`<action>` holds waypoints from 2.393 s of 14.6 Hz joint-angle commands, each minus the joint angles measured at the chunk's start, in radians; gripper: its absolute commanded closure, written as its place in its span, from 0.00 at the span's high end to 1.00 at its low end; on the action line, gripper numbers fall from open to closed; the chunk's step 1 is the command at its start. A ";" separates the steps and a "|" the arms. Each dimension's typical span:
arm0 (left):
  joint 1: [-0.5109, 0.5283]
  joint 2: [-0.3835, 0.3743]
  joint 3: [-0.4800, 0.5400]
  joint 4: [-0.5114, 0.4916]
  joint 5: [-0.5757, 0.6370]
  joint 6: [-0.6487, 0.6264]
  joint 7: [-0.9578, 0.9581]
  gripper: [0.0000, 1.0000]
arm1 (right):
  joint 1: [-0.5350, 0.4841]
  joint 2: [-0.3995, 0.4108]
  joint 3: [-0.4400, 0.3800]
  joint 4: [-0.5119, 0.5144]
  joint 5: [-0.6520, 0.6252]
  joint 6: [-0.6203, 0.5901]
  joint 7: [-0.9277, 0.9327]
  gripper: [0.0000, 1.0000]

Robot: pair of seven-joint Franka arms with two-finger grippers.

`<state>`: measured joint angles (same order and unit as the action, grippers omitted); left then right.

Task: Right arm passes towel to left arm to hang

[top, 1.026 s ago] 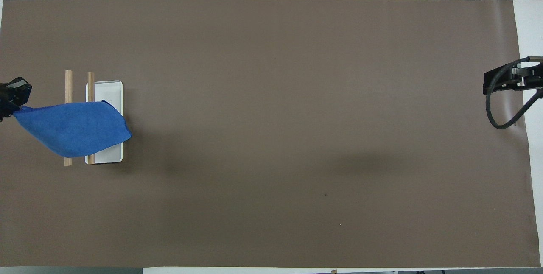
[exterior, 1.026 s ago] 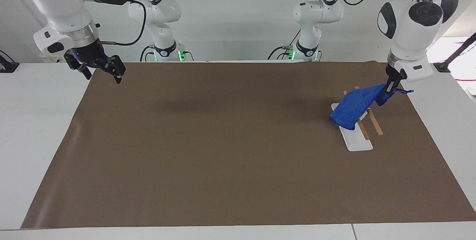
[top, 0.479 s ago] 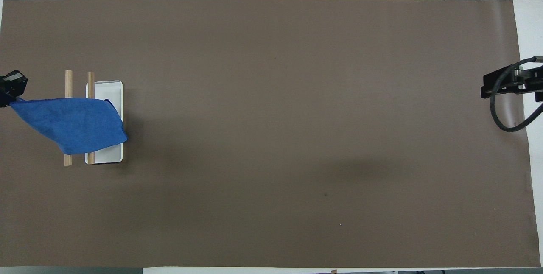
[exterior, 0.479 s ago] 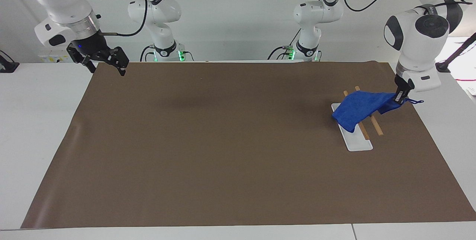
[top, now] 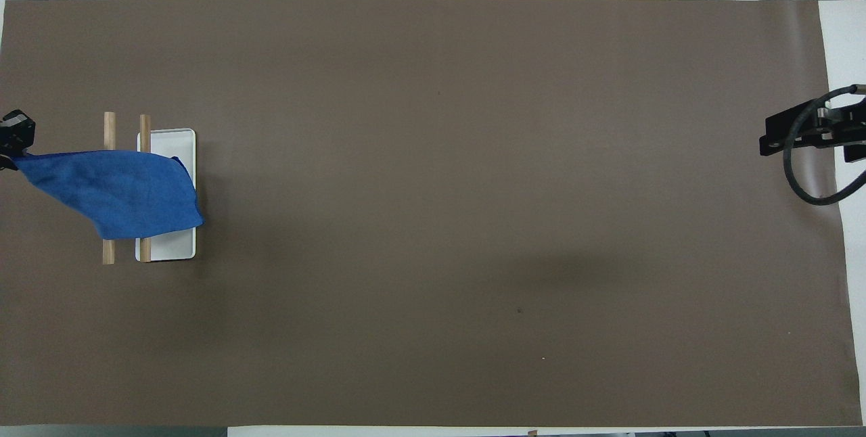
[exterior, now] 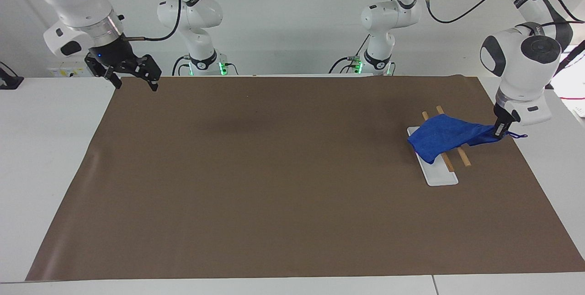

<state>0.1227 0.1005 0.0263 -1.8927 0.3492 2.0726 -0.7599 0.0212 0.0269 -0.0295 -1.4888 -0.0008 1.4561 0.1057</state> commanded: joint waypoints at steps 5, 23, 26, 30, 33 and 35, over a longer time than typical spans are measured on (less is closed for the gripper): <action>-0.050 -0.021 -0.014 0.009 0.011 0.003 0.008 1.00 | -0.001 0.008 -0.001 0.012 0.018 0.018 -0.014 1.00; -0.163 -0.107 -0.022 0.276 -0.384 -0.408 0.505 1.00 | 0.023 -0.024 -0.001 -0.060 -0.048 0.056 -0.014 1.00; -0.156 -0.107 -0.009 0.319 -0.383 -0.491 0.562 1.00 | 0.022 -0.024 0.000 -0.059 -0.048 0.058 -0.015 1.00; -0.155 -0.123 0.035 0.330 -0.383 -0.577 0.678 1.00 | 0.023 -0.022 0.000 -0.057 -0.048 0.058 -0.015 1.00; -0.152 -0.151 0.040 0.296 -0.383 -0.580 0.683 1.00 | 0.025 -0.022 0.000 -0.056 -0.048 0.059 -0.014 1.00; -0.152 -0.163 0.040 0.271 -0.384 -0.565 0.680 1.00 | 0.023 -0.022 0.000 -0.057 -0.047 0.060 -0.014 1.00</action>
<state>-0.0318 -0.0289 0.0628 -1.5799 -0.0204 1.5100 -0.0962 0.0465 0.0247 -0.0309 -1.5185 -0.0351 1.4939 0.1057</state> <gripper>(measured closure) 0.000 0.000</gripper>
